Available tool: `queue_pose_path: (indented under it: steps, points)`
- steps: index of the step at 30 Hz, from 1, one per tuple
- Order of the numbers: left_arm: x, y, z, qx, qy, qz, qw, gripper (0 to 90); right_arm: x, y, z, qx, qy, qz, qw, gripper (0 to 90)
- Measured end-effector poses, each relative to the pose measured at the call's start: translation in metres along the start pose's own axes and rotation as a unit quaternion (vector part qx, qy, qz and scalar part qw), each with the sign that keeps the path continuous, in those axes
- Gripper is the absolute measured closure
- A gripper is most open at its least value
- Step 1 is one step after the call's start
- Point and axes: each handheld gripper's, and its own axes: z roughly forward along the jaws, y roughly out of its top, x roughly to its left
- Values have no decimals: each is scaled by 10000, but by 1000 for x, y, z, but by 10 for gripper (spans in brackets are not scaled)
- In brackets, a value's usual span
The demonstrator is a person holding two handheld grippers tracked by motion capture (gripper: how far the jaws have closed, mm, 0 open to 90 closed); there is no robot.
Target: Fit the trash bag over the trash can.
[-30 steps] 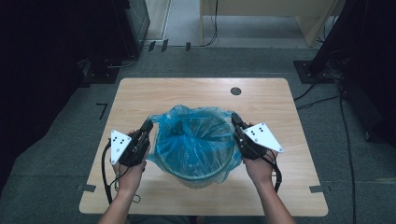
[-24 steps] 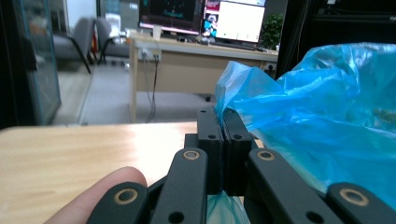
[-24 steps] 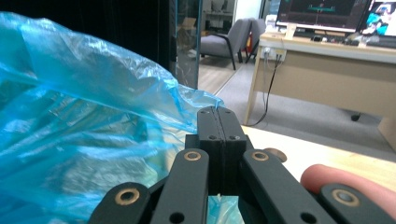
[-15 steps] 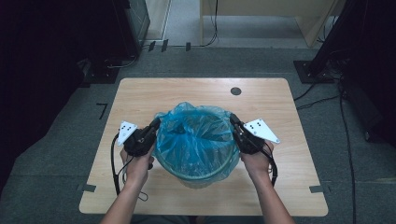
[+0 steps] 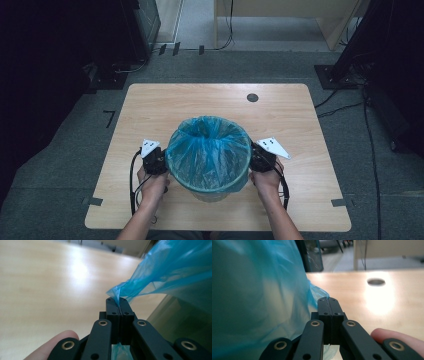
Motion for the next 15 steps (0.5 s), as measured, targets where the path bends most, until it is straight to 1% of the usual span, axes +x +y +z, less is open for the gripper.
queue_pose_path:
  steps: [1, 2, 3, 4, 5, 6, 7, 8, 9, 10, 12, 13, 15]
  points:
    - [3, -5, 0, 109, 43, -6, 9999, 891, 0, 0, 0, 0, 0, 0, 10000, 900]
    - [8, -16, 1, 342, 53, 5, 9994, 888, -5, -10, 1, 192, -122, 91, 9997, 900]
    - [8, -16, 1, 342, 53, 5, 9994, 886, -5, -10, 1, 192, -122, 91, 9997, 900]
    - [9, -26, 3, 593, 31, 124, 9982, 881, -8, -18, 1, 385, -203, 103, 9990, 900]
    - [9, -26, 3, 593, 31, 124, 9982, 878, -8, -21, 1, 480, -262, 46, 9985, 900]
    - [8, -30, 3, 682, 60, 202, 9974, 876, -7, -25, 1, 576, -285, -6, 9979, 900]
    - [8, -35, 2, 754, 86, 262, 9968, 876, -7, -25, 1, 576, -285, -6, 9979, 900]
    - [8, -39, 2, 786, 105, 281, 9965, 876, -7, -28, 2, 662, -306, -72, 9973, 900]
    - [10, -42, 1, 827, 123, 277, 9961, 875, -6, -30, 2, 767, -314, -133, 9965, 900]
    - [11, -44, 1, 842, 133, 230, 9961, 874, -5, -33, 3, 885, -326, -177, 9954, 900]
    - [16, -48, 0, 889, 127, 89, 9959, 868, -7, -37, 4, 1018, -315, -147, 9942, 900]
    - [16, -48, -1, 892, 137, 73, 9959, 866, -7, -39, 5, 1103, -346, -138, 9932, 900]
    - [14, -48, -1, 982, 190, 188, 9948, 861, -8, -43, 7, 1267, -342, -70, 9913, 900]
